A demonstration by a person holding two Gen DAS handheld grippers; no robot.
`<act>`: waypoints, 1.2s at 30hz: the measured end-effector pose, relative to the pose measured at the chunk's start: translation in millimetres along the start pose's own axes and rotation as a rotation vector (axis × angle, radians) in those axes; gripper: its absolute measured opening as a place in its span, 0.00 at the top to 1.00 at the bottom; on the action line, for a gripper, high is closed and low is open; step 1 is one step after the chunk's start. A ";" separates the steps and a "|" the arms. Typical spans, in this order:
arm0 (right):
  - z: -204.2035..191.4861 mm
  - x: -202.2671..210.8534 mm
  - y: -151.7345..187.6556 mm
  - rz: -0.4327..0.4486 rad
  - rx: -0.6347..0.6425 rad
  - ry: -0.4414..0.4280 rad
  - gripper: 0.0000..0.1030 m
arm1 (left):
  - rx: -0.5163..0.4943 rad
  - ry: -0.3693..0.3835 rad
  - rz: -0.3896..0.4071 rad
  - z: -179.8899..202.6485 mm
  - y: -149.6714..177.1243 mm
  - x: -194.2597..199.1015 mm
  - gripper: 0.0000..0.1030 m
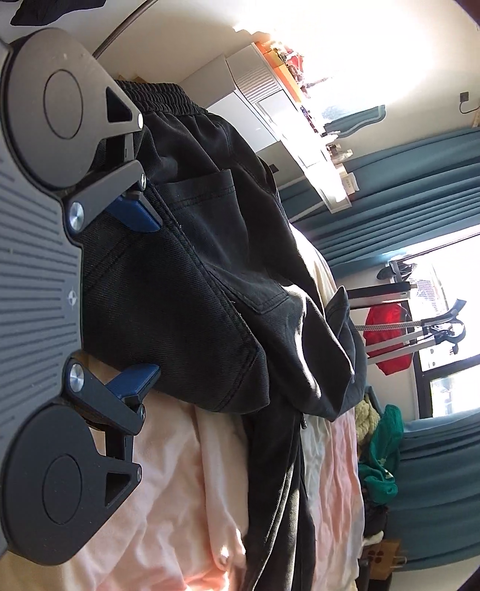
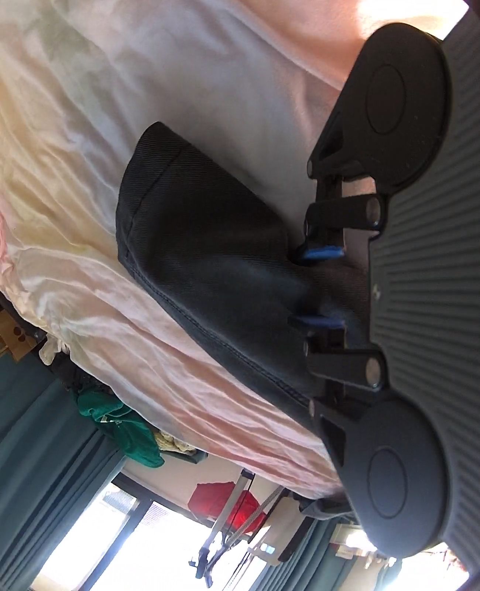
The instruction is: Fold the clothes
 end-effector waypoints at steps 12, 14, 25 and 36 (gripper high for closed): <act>-23.4 71.5 -49.9 0.386 -0.021 -0.304 0.93 | -0.102 0.080 0.139 -1.0 -4.9 23.0 0.23; -12.0 71.5 -59.4 0.413 -0.068 -0.267 0.93 | -0.113 0.108 0.196 -5.3 -7.2 35.2 0.23; 25.9 46.3 -75.9 0.420 -0.103 -0.116 0.95 | 0.080 0.192 0.035 -38.2 -13.8 23.9 0.24; 11.1 62.1 -69.4 0.435 -0.049 -0.101 0.95 | 0.816 0.472 -0.380 -159.3 50.4 50.0 0.12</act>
Point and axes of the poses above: each gripper's, at about its wrist camera, not at the fingertips, and x roughly against the way its jaws point, z to its right, y to its underside, the point moved 1 cm from there along -x, roughly the way its jaws point, and after that the axes turned 5 degrees about -x, right-handed, at the moved point
